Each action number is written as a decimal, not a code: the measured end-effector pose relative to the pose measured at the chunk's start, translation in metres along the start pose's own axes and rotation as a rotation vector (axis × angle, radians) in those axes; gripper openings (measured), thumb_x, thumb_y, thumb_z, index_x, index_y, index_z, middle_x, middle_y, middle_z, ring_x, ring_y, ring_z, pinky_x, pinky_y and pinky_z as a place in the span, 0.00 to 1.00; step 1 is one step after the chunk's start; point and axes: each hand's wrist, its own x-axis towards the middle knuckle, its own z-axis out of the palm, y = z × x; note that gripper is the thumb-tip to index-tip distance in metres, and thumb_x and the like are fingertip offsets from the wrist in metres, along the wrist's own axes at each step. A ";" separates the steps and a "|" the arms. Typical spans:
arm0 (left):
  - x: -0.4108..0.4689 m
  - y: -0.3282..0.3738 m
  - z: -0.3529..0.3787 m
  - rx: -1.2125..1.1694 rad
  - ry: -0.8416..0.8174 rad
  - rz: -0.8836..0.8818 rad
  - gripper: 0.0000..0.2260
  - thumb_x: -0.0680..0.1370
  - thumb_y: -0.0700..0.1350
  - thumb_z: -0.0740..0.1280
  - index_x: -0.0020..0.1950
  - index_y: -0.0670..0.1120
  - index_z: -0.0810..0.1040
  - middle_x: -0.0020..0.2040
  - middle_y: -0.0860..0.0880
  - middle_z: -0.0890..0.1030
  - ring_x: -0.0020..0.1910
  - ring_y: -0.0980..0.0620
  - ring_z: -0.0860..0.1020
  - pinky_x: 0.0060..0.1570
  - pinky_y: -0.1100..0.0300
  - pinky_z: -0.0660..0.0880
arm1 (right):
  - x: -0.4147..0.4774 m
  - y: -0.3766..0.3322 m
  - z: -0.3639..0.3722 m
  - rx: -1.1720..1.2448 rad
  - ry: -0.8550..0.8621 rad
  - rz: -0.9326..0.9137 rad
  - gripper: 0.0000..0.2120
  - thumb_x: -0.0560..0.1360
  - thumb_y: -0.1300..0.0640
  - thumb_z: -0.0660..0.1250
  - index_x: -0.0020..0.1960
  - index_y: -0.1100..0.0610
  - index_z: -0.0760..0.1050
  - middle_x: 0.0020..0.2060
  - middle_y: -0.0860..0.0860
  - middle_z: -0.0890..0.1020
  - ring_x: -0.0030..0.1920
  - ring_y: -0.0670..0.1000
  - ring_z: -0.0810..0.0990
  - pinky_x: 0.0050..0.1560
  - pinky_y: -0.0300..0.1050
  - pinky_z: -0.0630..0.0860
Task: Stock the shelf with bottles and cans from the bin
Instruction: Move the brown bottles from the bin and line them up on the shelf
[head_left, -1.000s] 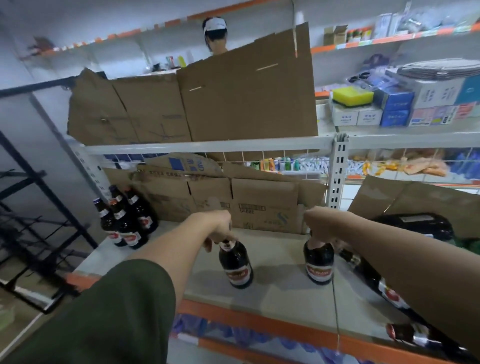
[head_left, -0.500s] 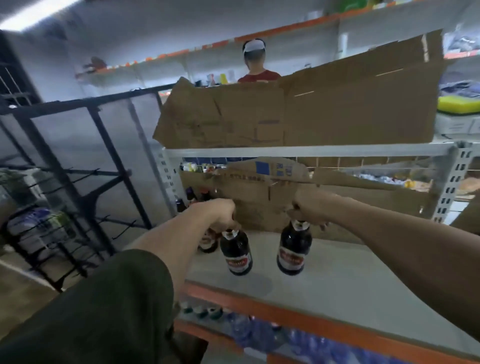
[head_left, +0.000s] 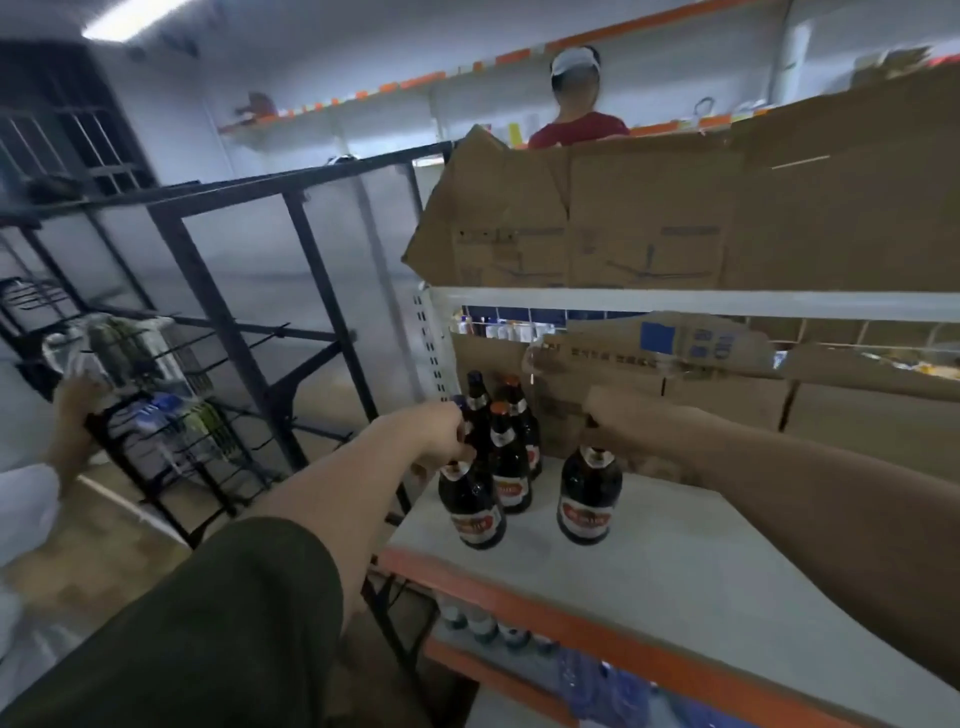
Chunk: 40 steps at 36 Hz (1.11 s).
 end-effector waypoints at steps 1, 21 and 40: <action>0.003 -0.004 0.000 0.007 -0.002 -0.009 0.11 0.83 0.50 0.67 0.51 0.42 0.79 0.43 0.45 0.81 0.35 0.48 0.80 0.34 0.56 0.77 | 0.004 -0.003 0.004 0.035 0.004 0.020 0.13 0.79 0.51 0.66 0.38 0.56 0.73 0.34 0.49 0.76 0.32 0.49 0.74 0.29 0.39 0.66; 0.086 -0.106 -0.004 0.135 -0.120 0.250 0.15 0.83 0.51 0.66 0.60 0.39 0.79 0.49 0.43 0.83 0.43 0.45 0.82 0.42 0.54 0.80 | 0.077 -0.124 0.053 -0.040 -0.172 0.202 0.14 0.80 0.48 0.65 0.54 0.59 0.74 0.43 0.56 0.83 0.35 0.53 0.81 0.26 0.40 0.76; 0.122 -0.112 0.016 0.070 -0.117 0.400 0.14 0.84 0.49 0.64 0.65 0.42 0.76 0.57 0.41 0.82 0.53 0.43 0.82 0.49 0.53 0.78 | 0.125 -0.138 0.097 -0.022 -0.036 0.273 0.15 0.75 0.48 0.71 0.51 0.60 0.76 0.46 0.56 0.80 0.46 0.57 0.79 0.46 0.47 0.76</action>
